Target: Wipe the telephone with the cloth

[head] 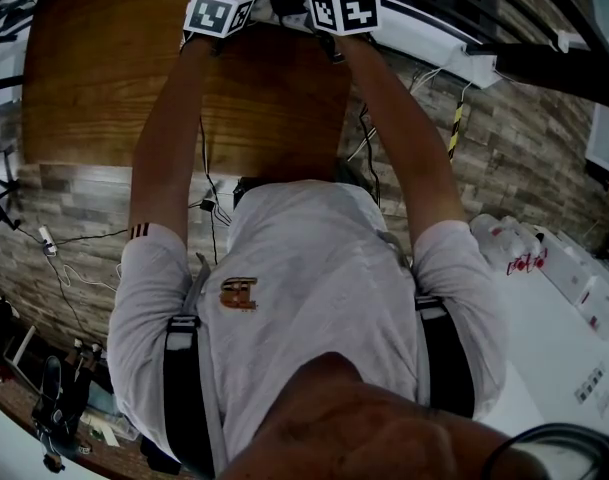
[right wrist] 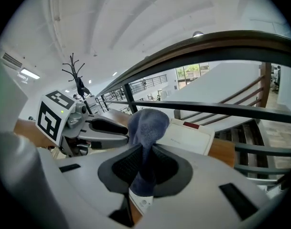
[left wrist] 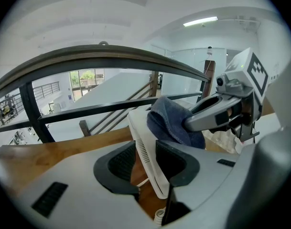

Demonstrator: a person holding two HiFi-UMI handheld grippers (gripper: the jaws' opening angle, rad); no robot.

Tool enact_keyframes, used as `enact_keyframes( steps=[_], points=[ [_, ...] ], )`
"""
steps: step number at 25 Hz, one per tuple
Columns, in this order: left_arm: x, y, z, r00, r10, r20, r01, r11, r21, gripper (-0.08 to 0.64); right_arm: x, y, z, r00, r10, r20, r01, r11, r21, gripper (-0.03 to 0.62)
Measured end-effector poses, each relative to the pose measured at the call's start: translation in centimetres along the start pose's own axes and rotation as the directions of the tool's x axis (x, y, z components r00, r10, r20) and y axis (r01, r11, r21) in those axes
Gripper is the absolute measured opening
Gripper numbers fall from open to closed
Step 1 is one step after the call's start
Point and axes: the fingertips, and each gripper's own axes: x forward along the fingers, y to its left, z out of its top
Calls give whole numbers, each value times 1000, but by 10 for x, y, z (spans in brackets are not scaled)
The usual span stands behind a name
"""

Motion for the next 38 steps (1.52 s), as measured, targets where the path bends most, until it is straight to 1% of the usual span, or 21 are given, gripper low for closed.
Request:
enact_keyframes(
  steps=[11, 16, 19, 23, 28, 31, 34, 38],
  points=[
    [-3, -2, 0, 1000, 13, 5, -14, 1000, 10, 140, -40, -49, -27, 994, -110, -10, 110, 993, 44, 72],
    [-2, -2, -2, 1000, 15, 3, -15, 1000, 16, 138, -62, -58, -36, 991, -137, -1, 137, 989, 57, 72],
    [-3, -2, -3, 1000, 15, 4, -15, 1000, 18, 138, -70, -50, -33, 992, -124, 28, 122, 990, 72, 72],
    [-4, -3, -1, 1000, 13, 8, -13, 1000, 11, 138, -70, -25, -22, 995, -73, 69, 67, 994, 89, 72],
    [-3, -2, -1, 1000, 9, 11, -9, 1000, 7, 138, -49, 19, -15, 996, 15, 93, -25, 994, 107, 72],
    [-4, -1, -1, 1000, 5, 13, -5, 1000, 3, 138, -35, 40, -16, 995, 51, 88, -61, 992, 114, 72],
    [-2, -2, 0, 1000, 3, 12, -3, 1000, 4, 138, -23, 48, -21, 995, 65, 69, -74, 989, 130, 72],
    [-5, 1, -1, 1000, -2, 14, 2, 1000, 4, 138, -10, 52, -29, 998, 54, 40, -59, 989, 137, 72]
  ],
)
